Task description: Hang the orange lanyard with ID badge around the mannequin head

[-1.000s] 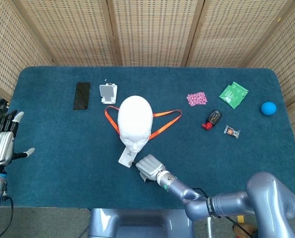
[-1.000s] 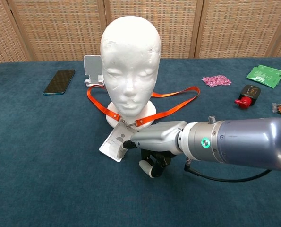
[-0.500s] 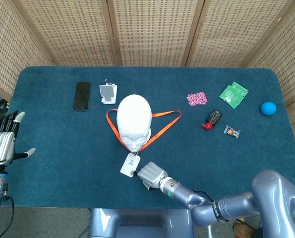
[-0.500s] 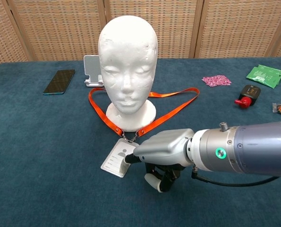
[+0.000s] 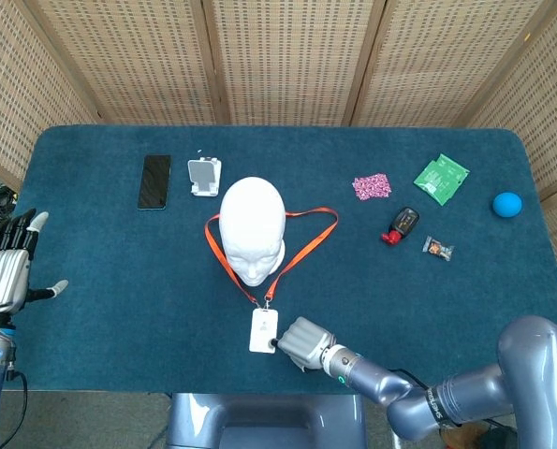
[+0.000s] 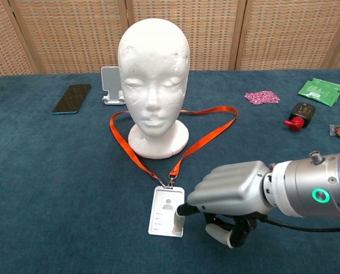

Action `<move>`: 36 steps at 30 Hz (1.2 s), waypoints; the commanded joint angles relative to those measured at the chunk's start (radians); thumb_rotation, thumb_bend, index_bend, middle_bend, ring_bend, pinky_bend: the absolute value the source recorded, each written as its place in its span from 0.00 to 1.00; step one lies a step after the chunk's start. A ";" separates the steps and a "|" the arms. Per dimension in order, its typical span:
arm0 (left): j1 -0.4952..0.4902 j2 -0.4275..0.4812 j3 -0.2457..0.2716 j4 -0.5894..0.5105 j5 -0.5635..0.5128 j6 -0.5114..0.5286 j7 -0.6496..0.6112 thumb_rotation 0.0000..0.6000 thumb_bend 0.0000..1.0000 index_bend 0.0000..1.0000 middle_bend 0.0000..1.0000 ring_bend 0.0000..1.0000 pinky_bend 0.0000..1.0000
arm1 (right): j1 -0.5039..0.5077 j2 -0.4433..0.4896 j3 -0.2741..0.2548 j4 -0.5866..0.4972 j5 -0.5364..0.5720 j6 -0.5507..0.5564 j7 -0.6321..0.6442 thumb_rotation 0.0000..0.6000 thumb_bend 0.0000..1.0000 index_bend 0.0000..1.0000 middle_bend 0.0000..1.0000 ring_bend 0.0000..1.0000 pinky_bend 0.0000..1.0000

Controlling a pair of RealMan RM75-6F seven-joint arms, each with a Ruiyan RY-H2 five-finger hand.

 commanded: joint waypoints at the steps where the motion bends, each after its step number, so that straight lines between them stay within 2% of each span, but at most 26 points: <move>1: 0.001 0.000 0.001 -0.001 0.000 0.000 0.000 1.00 0.00 0.00 0.00 0.00 0.00 | -0.004 0.021 -0.025 -0.015 -0.024 0.007 -0.011 1.00 0.89 0.28 0.83 0.81 0.96; 6: 0.000 -0.001 0.000 -0.003 0.000 -0.001 0.005 1.00 0.00 0.00 0.00 0.00 0.00 | -0.015 0.060 -0.061 -0.033 -0.051 0.003 -0.007 1.00 0.89 0.28 0.83 0.81 0.96; 9: -0.001 -0.004 -0.001 -0.003 -0.002 -0.003 0.011 1.00 0.00 0.00 0.00 0.00 0.00 | -0.026 0.104 -0.104 -0.058 -0.082 -0.008 -0.007 1.00 0.89 0.28 0.83 0.81 0.96; 17: -0.002 -0.009 0.001 -0.009 0.001 -0.002 0.022 1.00 0.00 0.00 0.00 0.00 0.00 | -0.036 0.144 -0.146 -0.104 -0.135 -0.023 -0.011 1.00 0.89 0.28 0.83 0.81 0.96; 24: 0.000 -0.010 0.001 -0.011 0.003 0.002 0.024 1.00 0.00 0.00 0.00 0.00 0.00 | -0.059 0.160 -0.140 -0.125 -0.215 -0.010 0.012 1.00 0.89 0.28 0.83 0.81 0.96; 31: 0.000 -0.011 0.000 -0.007 0.004 0.003 0.021 1.00 0.00 0.00 0.00 0.00 0.00 | -0.110 0.181 -0.118 -0.103 -0.410 0.077 0.019 1.00 0.89 0.28 0.83 0.81 0.96; 36: 0.003 -0.020 0.005 0.004 0.036 0.018 0.004 1.00 0.00 0.00 0.00 0.00 0.00 | -0.157 0.236 -0.111 -0.066 -0.539 0.155 0.065 1.00 0.89 0.28 0.83 0.81 0.96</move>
